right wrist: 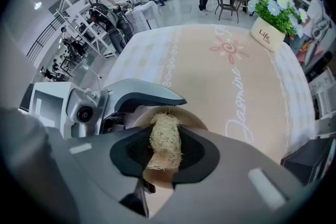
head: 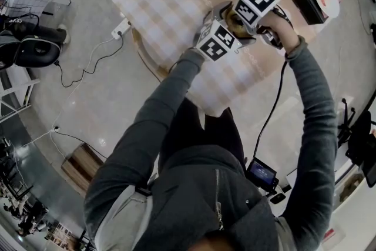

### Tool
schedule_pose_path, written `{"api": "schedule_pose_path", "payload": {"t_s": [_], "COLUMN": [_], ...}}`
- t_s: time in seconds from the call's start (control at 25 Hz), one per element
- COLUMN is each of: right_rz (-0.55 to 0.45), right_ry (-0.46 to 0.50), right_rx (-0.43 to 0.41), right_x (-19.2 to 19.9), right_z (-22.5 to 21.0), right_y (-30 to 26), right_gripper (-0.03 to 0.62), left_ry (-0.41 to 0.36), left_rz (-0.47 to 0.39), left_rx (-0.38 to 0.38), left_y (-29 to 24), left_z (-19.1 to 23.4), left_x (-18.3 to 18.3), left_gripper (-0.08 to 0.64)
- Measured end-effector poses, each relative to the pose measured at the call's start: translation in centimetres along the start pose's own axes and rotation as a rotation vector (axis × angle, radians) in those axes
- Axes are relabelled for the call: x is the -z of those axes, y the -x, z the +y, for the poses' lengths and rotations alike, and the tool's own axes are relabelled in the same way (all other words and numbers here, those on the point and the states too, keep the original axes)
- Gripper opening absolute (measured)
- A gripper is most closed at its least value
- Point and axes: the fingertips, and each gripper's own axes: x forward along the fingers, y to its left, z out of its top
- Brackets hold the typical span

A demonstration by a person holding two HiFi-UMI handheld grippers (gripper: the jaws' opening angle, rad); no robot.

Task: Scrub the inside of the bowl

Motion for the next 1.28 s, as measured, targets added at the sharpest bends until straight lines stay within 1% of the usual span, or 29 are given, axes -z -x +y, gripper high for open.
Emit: {"api": "schedule_pose_path", "payload": {"t_s": [0.48, 0.8, 1.04, 1.28], "right_rz": [-0.065, -0.081, -0.08, -0.075], "right_ry": [-0.045, -0.062, -0.059, -0.055], "right_rx": [0.053, 0.113, 0.132, 0.14], "right_x": [-0.1, 0.9, 1.1, 1.2], "right_z": [-1.6, -2.9, -2.9, -2.8], "right_y": [0.5, 1.2, 1.1, 1.1], "right_gripper": [0.093, 0.092, 0.092, 0.093], "left_ry": [-0.001, -0.005, 0.0, -0.001], "left_rz": [-0.001, -0.005, 0.002, 0.006], "left_rx": [0.0, 0.0, 0.002, 0.005], "left_y": [0.0, 0.0, -0.1, 0.3], "left_z": [0.0, 0.1, 0.1, 0.1], "left_x": [0.0, -0.1, 0.2, -0.4], "left_gripper": [0.588, 0.589, 0.592, 0.595]}}
